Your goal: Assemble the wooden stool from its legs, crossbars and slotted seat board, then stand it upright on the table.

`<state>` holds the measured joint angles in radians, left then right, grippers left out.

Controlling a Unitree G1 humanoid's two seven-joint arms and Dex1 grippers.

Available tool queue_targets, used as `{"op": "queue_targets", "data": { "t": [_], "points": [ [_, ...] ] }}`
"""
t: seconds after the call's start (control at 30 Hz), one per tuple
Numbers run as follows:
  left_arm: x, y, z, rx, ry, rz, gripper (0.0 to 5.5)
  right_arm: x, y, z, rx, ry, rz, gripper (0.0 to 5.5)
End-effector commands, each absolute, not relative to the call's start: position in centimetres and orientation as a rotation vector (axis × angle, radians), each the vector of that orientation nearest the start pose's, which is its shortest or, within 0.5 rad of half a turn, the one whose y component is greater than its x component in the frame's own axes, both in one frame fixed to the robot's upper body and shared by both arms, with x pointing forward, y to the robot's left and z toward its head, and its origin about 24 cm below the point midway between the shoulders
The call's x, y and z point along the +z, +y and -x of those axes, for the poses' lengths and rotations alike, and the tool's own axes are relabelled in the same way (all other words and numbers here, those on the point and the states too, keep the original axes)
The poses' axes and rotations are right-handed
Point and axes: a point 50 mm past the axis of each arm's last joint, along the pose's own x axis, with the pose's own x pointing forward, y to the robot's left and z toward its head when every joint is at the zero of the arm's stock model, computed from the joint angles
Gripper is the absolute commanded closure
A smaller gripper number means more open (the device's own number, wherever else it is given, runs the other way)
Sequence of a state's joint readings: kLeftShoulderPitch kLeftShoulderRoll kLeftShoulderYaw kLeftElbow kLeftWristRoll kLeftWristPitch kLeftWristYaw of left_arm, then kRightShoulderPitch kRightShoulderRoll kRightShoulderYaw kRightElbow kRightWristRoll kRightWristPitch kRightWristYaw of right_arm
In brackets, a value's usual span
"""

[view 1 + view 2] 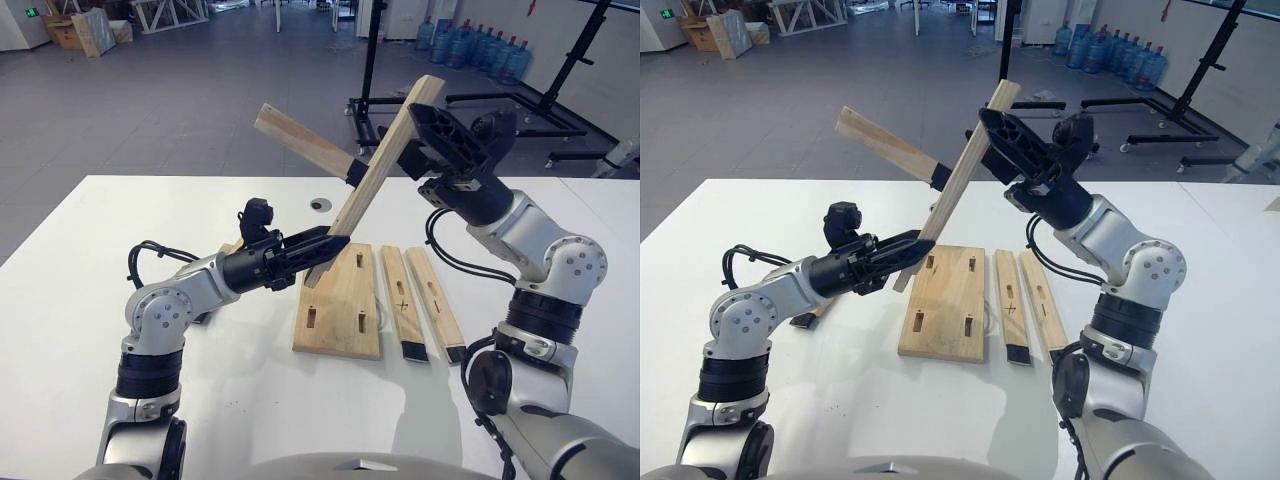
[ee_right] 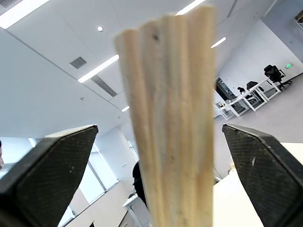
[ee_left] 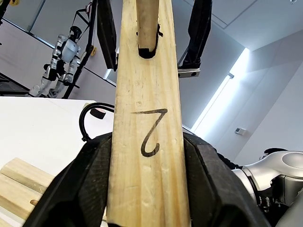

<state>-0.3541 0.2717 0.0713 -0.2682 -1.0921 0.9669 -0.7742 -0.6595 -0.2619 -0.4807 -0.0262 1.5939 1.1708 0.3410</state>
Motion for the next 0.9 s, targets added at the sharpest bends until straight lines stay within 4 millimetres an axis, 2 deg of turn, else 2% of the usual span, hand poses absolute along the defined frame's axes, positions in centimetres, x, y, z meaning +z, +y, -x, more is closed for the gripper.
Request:
{"op": "queue_targets", "data": {
  "t": [0.03, 0.2, 0.4, 0.83, 0.9],
  "points": [
    [15.9, 10.5, -24.5, -1.433, 0.144, 0.676, 3.48, 24.3, -15.7, -28.0, 1.29, -0.047, -0.992, 0.66],
    [16.1, 10.1, -24.2, -1.452, 0.141, 0.671, 3.48, 23.3, -15.1, -28.4, 1.253, -0.003, -1.0, 0.66],
    [16.0, 9.9, -24.2, -1.461, 0.147, 0.669, 3.48, 23.1, -15.0, -28.6, 1.236, 0.001, -1.011, 0.66],
    [15.9, 10.0, -24.4, -1.451, 0.149, 0.665, 3.48, 22.5, -15.4, -28.5, 1.202, 0.007, -0.999, 3.24],
    [15.9, 9.9, -24.4, -1.452, 0.153, 0.662, 3.48, 22.5, -15.5, -28.4, 1.194, -0.001, -0.978, 3.37]
  ]
}}
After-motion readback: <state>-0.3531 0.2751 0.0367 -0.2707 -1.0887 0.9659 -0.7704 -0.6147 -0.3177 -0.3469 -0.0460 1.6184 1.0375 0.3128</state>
